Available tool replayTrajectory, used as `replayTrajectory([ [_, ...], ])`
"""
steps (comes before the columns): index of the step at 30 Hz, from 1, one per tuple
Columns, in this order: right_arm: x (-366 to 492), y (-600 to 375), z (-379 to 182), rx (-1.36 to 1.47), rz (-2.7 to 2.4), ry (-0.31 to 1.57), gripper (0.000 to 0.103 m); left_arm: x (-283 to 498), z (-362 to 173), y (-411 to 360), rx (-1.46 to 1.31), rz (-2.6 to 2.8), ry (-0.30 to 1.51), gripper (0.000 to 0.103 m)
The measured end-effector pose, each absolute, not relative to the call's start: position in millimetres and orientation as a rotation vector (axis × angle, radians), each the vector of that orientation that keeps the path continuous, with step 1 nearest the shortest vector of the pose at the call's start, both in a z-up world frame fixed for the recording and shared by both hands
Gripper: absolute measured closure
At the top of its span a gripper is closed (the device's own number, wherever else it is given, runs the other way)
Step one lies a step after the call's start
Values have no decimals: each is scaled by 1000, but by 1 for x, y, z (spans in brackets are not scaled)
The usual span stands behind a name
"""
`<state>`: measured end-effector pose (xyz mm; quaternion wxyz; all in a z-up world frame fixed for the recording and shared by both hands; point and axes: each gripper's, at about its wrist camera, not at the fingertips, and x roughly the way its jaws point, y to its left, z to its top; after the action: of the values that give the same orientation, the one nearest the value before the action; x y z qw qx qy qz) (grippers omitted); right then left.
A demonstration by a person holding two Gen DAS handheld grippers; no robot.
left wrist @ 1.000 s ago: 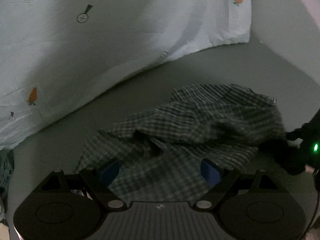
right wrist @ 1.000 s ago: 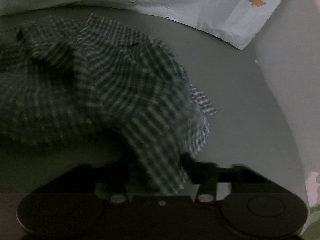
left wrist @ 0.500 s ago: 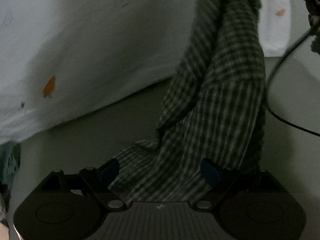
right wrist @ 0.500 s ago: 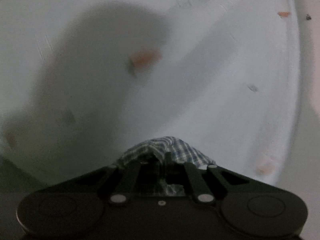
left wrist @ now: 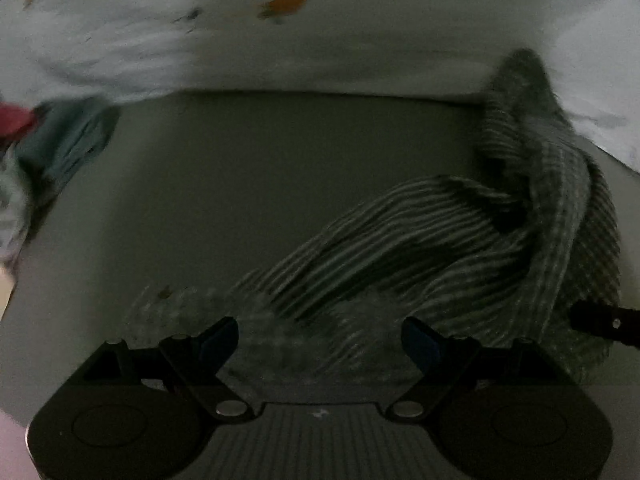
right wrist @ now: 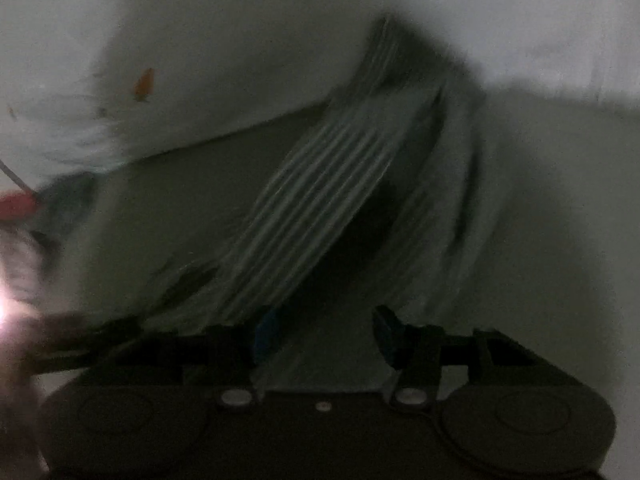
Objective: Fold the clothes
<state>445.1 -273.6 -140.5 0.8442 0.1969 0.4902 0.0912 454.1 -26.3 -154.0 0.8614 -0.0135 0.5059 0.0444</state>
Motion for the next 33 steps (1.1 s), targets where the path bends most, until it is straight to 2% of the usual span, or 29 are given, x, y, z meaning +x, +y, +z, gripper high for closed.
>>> replayTrajectory([
  [1,445,-267,-142,471,230,1029,24,450,-152,-21,-40,100,1058,14],
  [3,447,-251,-145,531,283,1026,18,440,-147,-12,-69,112,1041,14],
  [5,455,-228,-152,501,283,1059,19,428,-139,-10,-93,127,1014,14],
  [6,460,-217,-159,470,267,1080,25,424,-135,-9,-102,134,1000,14],
  [8,463,-203,-168,423,250,1099,59,408,-126,-10,-116,156,962,14],
  [9,461,-198,-170,405,251,1099,95,400,-121,-11,-123,169,942,14],
  [10,453,-201,-164,402,247,1069,102,395,-117,-8,-129,174,931,14],
  [15,397,-268,-95,362,184,846,102,353,-101,-6,-138,196,884,15],
  [21,339,-421,15,85,-210,583,102,319,-103,6,-219,219,913,15],
  [23,334,-474,32,-13,-398,541,99,315,-113,3,-209,223,942,16],
  [24,333,-496,35,-49,-479,543,94,315,-118,1,-188,223,958,16],
  [26,331,-514,22,-128,-610,594,79,318,-128,-3,-126,221,990,16],
  [27,330,-522,15,-169,-674,620,63,319,-133,-7,-86,215,1002,16],
  [28,324,-521,6,-174,-714,633,55,319,-136,-12,-41,201,1006,16],
  [30,300,-515,-16,-114,-706,668,48,320,-141,-23,65,165,1006,16],
  [33,274,-471,-64,42,-596,790,46,325,-145,-29,168,110,1004,16],
])
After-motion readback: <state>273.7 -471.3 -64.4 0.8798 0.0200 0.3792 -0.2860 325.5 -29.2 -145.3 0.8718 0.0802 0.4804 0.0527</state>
